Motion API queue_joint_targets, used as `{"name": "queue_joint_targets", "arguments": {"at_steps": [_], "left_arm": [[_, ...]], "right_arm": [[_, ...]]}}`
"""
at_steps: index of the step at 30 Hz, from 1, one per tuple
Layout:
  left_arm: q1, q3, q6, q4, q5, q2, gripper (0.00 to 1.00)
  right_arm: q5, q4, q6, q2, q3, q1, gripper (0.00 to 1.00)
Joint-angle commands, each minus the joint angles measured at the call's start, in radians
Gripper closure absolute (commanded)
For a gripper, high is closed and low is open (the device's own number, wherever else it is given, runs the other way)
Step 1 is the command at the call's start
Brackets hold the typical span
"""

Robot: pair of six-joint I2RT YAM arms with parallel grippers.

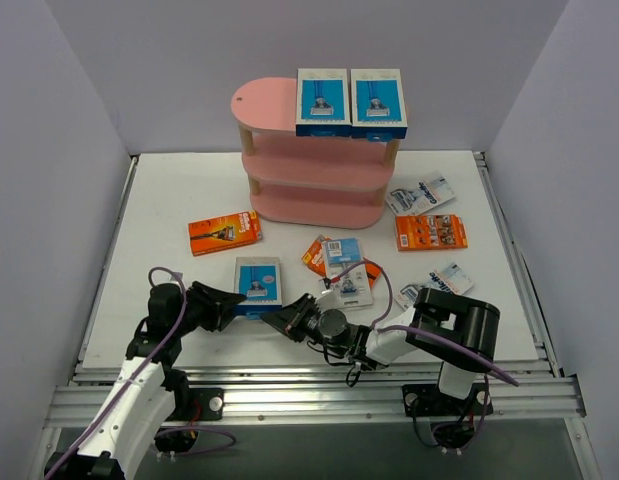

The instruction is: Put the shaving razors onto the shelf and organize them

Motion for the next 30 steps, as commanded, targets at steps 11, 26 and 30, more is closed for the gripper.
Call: {"name": "queue_joint_targets", "arguments": {"at_steps": [11, 26, 30], "left_arm": [[-0.002, 0.06, 0.066, 0.006, 0.038, -0.019, 0.9], [0.0, 0.198, 0.254, -0.224, -0.025, -0.031, 0.98], [0.001, 0.248, 0.3, -0.322, -0.048, -0.069, 0.98]], "right_arm": [[0.006, 0.063, -0.001, -0.016, -0.034, 0.015, 0.67], [0.109, -0.29, -0.13, -0.355, -0.071, 0.01, 0.44], [0.141, -0.412, -0.145, -0.456, -0.092, 0.006, 0.42]]}}
